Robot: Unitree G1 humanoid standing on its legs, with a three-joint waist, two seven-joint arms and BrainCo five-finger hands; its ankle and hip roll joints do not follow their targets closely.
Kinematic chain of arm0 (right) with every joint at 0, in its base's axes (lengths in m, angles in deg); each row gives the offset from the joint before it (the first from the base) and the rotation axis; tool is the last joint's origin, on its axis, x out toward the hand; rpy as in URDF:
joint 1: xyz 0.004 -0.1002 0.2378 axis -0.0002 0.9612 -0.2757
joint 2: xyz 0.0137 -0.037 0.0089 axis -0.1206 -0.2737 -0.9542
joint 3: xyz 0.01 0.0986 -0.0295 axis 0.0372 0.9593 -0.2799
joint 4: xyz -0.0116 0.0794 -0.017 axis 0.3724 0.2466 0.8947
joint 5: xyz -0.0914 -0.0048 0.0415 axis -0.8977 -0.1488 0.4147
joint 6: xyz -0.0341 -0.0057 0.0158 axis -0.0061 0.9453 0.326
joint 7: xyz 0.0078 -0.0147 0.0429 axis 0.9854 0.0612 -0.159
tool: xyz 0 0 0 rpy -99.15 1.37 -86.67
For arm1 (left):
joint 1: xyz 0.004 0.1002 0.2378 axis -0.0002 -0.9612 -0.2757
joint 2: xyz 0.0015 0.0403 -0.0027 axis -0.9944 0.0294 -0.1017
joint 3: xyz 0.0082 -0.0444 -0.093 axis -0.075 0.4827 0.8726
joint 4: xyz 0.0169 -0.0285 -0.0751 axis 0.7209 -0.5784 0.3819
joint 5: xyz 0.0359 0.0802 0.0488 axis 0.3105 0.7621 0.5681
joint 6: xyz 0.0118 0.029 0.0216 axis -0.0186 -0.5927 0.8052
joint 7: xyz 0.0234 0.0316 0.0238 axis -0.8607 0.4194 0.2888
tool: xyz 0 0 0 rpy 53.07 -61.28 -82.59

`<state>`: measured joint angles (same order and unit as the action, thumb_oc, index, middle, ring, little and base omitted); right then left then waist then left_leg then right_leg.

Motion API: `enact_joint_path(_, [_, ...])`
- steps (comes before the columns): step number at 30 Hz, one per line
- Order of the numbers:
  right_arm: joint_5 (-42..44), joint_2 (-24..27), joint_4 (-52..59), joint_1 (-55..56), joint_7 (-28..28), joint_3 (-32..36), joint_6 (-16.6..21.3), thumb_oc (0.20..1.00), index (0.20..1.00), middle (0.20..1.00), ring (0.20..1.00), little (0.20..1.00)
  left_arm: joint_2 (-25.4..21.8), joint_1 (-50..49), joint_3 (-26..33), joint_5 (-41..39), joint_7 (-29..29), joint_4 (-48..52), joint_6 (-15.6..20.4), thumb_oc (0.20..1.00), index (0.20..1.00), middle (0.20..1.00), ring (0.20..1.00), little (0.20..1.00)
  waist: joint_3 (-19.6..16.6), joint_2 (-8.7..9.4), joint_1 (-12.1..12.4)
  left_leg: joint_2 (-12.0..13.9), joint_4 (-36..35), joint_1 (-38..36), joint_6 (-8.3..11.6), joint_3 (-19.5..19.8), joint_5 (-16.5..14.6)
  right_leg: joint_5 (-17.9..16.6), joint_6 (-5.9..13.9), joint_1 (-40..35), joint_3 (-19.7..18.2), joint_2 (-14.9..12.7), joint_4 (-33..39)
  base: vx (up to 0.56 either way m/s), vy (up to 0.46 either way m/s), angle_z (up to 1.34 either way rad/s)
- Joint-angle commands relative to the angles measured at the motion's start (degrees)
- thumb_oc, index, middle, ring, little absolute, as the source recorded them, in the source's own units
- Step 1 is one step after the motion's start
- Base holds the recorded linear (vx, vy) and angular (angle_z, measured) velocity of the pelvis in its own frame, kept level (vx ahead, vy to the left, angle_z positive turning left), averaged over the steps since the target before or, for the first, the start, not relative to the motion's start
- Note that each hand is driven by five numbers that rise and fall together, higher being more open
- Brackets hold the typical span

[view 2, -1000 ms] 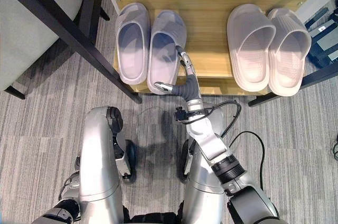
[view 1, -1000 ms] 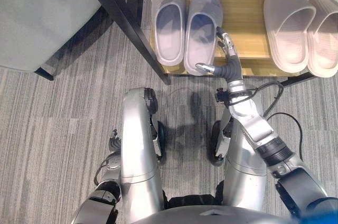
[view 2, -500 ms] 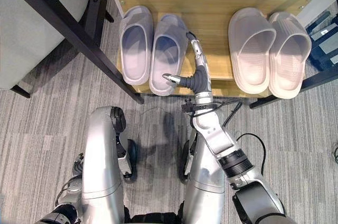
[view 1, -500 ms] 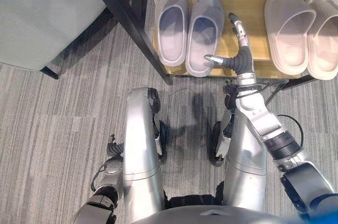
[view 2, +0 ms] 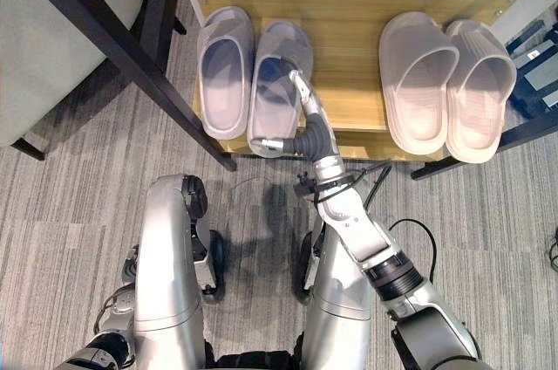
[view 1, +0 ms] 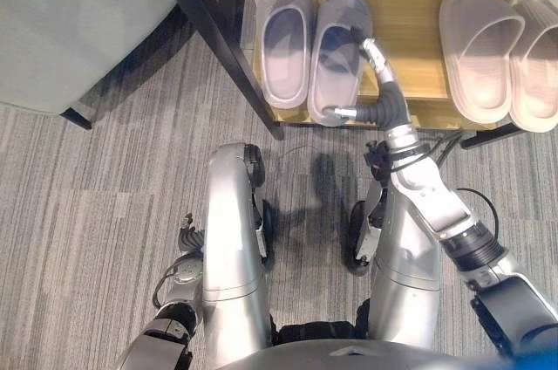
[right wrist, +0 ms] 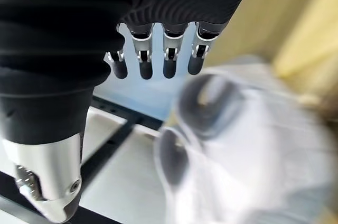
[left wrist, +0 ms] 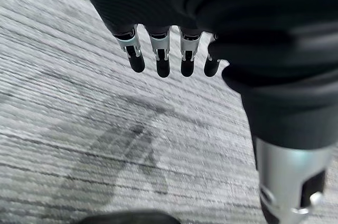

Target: Arrange the slippers neatly on the shoe rack.

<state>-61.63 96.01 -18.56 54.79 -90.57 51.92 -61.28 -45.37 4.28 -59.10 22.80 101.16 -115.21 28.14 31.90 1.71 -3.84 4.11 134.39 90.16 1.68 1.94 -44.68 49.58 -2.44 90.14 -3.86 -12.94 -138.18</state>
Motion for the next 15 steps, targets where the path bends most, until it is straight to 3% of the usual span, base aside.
enact_joint_path(1, [4.5,1.0,5.6,-1.4,0.9,0.8,3.2,1.000,1.000,1.000,1.000,1.000,-0.7,-2.7,-1.5,-0.3,-0.2,-0.4,1.7,1.000,1.000,1.000,1.000,1.000,-2.1,1.07,3.5,-3.7,-5.5,-0.2,-3.04,7.0,2.7,-6.7,-2.46,-0.2,-7.6,0.2,1.6,0.03,-0.011,-0.03])
enact_joint_path(15, [6.8,1.0,-7.8,-8.5,-0.8,1.1,2.2,1.000,1.000,1.000,1.000,1.000,-1.0,-1.5,-2.0,-1.7,-1.8,-3.1,1.4,1.000,1.000,1.000,1.000,1.000,-2.1,0.87,4.4,-3.7,-4.9,-0.2,-2.63,7.0,2.2,-6.9,-1.98,-0.2,-8.2,-0.1,0.7,0.00,0.001,0.00])
